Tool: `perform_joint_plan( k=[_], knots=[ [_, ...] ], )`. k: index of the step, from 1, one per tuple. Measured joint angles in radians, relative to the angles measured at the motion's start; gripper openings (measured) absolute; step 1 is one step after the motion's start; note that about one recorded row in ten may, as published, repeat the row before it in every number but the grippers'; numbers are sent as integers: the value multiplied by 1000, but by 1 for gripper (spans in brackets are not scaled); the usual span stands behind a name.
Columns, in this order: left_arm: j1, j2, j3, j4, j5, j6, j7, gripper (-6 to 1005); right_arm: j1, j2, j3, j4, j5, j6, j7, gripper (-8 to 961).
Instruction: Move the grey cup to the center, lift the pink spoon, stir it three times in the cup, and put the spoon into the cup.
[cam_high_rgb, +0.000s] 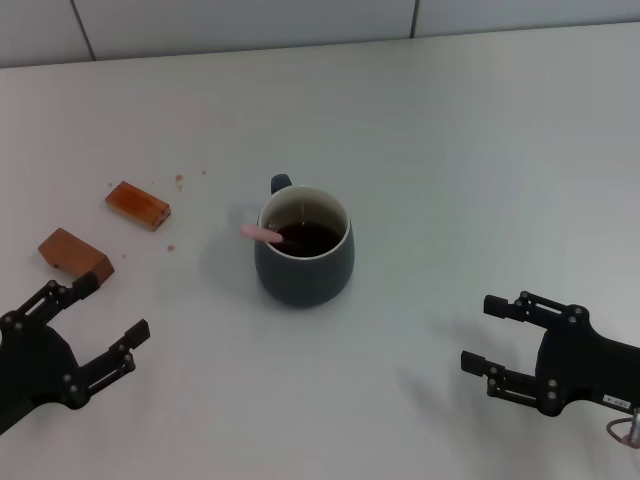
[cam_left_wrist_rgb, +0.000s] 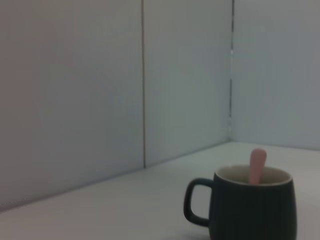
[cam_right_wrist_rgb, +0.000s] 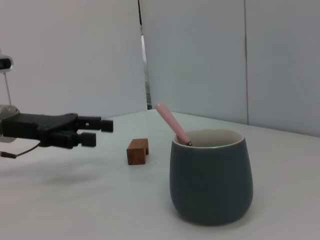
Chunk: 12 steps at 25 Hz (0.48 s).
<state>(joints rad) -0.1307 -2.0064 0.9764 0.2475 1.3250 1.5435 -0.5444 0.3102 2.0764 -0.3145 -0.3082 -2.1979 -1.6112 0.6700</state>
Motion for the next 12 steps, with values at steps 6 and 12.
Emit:
perform_joint_plan(
  k=[6, 12],
  knots=[
    [-36, 23, -2, 8, 135, 8, -102, 799, -3, 1, 0, 0, 1, 8, -2, 742],
    [-42, 25, -4, 12, 203, 33, -103, 799, -3, 1, -7, 4, -1, 10, -2, 742]
  ],
)
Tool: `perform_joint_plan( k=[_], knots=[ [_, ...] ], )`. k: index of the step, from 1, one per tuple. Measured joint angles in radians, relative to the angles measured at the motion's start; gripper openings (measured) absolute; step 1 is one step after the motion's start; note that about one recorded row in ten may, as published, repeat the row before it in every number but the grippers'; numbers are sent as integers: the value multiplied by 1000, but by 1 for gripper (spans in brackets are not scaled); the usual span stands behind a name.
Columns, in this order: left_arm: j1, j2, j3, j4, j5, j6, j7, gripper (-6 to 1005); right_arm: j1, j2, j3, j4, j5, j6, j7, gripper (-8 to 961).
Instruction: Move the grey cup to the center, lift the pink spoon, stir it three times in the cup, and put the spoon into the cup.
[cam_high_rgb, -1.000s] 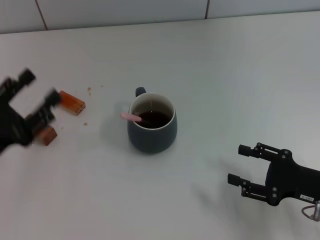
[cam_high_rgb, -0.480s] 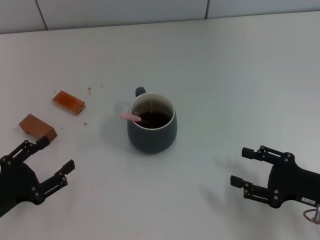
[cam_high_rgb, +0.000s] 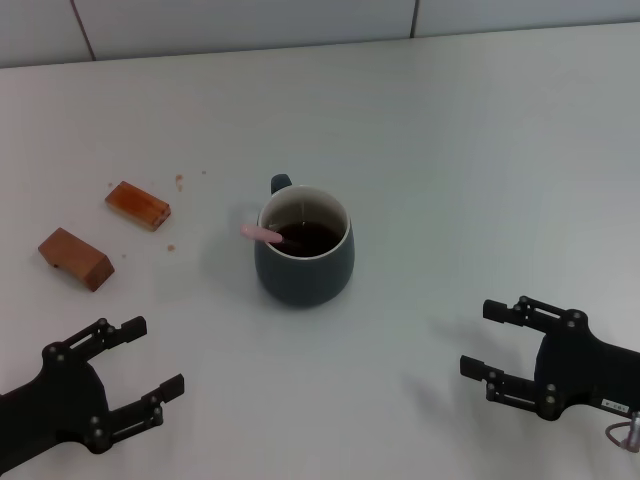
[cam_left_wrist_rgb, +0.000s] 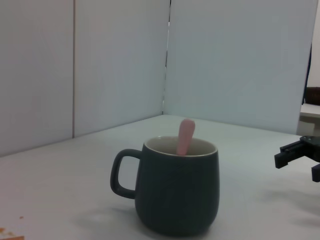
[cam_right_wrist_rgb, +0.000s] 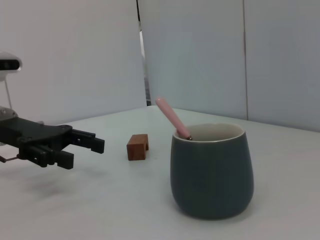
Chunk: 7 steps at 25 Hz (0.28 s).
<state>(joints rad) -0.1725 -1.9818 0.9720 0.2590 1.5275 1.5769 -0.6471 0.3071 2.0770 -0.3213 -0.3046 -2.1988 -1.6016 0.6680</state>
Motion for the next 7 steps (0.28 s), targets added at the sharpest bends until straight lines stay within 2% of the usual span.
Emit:
perform_joint_plan(
  k=[7],
  knots=[
    [-1, 0, -6, 1, 5, -4, 10, 799, 3, -1, -6, 2, -9, 2, 0, 742]
  ],
)
